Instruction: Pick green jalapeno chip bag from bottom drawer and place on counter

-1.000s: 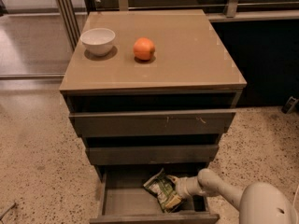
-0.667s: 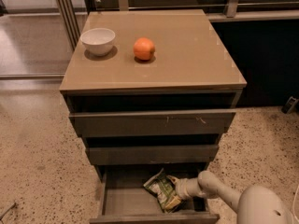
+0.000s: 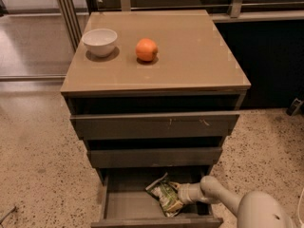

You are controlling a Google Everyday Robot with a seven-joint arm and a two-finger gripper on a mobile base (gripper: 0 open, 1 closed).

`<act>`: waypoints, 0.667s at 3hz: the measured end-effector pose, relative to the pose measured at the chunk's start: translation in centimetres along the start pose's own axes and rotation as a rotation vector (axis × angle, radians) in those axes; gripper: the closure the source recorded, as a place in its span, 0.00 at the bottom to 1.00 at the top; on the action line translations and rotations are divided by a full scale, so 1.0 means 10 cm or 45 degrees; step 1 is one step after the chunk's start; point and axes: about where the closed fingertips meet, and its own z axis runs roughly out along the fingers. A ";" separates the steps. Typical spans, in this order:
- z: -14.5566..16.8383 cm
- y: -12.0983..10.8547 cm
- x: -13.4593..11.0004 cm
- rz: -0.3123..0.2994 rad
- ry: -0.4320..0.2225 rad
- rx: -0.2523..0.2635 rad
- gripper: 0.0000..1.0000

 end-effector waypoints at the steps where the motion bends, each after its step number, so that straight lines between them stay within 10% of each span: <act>1: -0.02 0.06 -0.11 0.020 -0.019 -0.039 0.55; 2: -0.14 0.12 -0.32 0.050 -0.043 -0.087 0.78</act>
Offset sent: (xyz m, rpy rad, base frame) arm -0.0164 0.0158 0.0672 0.0752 0.1098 0.0416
